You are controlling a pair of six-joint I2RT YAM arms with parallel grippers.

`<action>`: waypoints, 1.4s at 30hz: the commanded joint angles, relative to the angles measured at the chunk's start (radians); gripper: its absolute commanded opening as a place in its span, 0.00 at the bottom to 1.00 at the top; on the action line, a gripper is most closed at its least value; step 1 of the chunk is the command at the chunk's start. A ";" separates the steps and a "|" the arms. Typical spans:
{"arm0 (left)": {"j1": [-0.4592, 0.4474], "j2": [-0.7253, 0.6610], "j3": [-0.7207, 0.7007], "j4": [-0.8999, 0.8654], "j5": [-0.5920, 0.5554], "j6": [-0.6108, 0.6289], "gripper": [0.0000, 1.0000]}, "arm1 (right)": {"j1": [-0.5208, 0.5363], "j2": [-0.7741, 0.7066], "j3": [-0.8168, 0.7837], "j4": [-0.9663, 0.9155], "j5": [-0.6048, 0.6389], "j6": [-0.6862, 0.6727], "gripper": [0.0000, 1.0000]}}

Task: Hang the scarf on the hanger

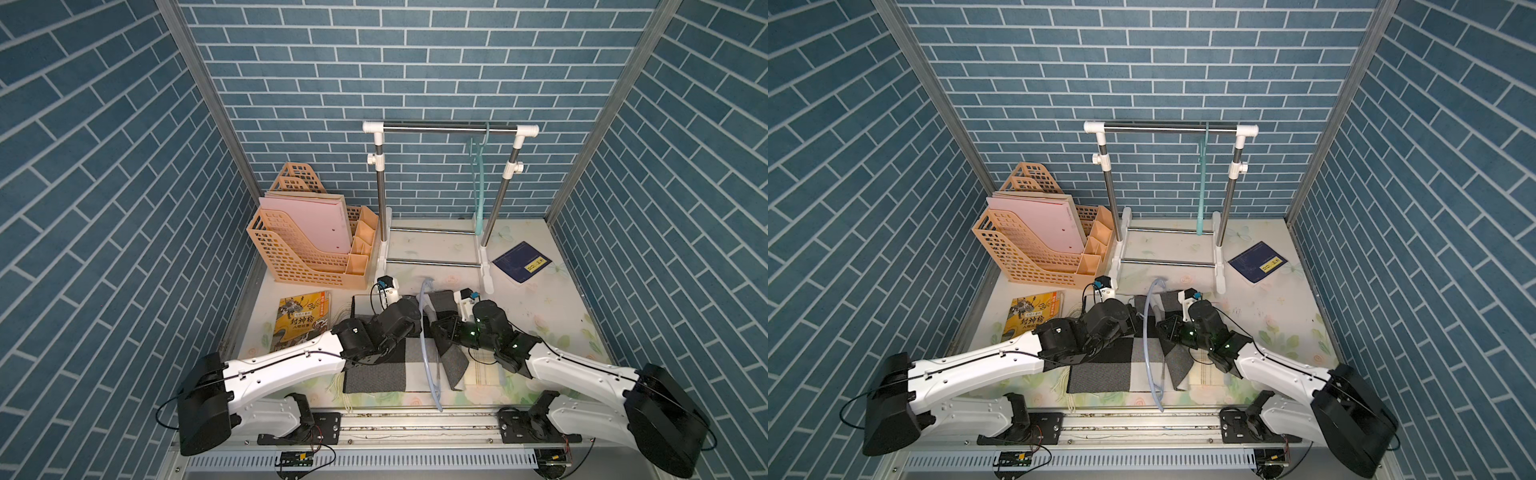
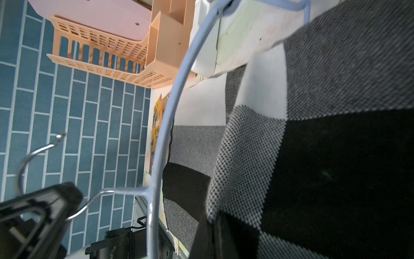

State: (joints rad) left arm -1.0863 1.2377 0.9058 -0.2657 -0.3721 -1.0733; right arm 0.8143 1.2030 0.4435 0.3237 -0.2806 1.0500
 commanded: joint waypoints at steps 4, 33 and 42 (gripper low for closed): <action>-0.007 -0.038 -0.023 0.068 0.009 -0.001 0.00 | 0.014 0.104 -0.001 0.222 -0.042 0.036 0.00; -0.016 -0.119 -0.101 0.086 0.037 -0.018 0.00 | 0.116 0.204 0.077 0.186 0.042 0.036 0.61; -0.016 -0.111 -0.096 0.062 0.017 -0.018 0.00 | 0.091 -0.030 0.102 -0.201 0.091 -0.118 0.71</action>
State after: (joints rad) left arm -1.1000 1.1206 0.8104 -0.1970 -0.3275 -1.0912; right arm 0.9096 1.2491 0.5076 0.2592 -0.1947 1.0229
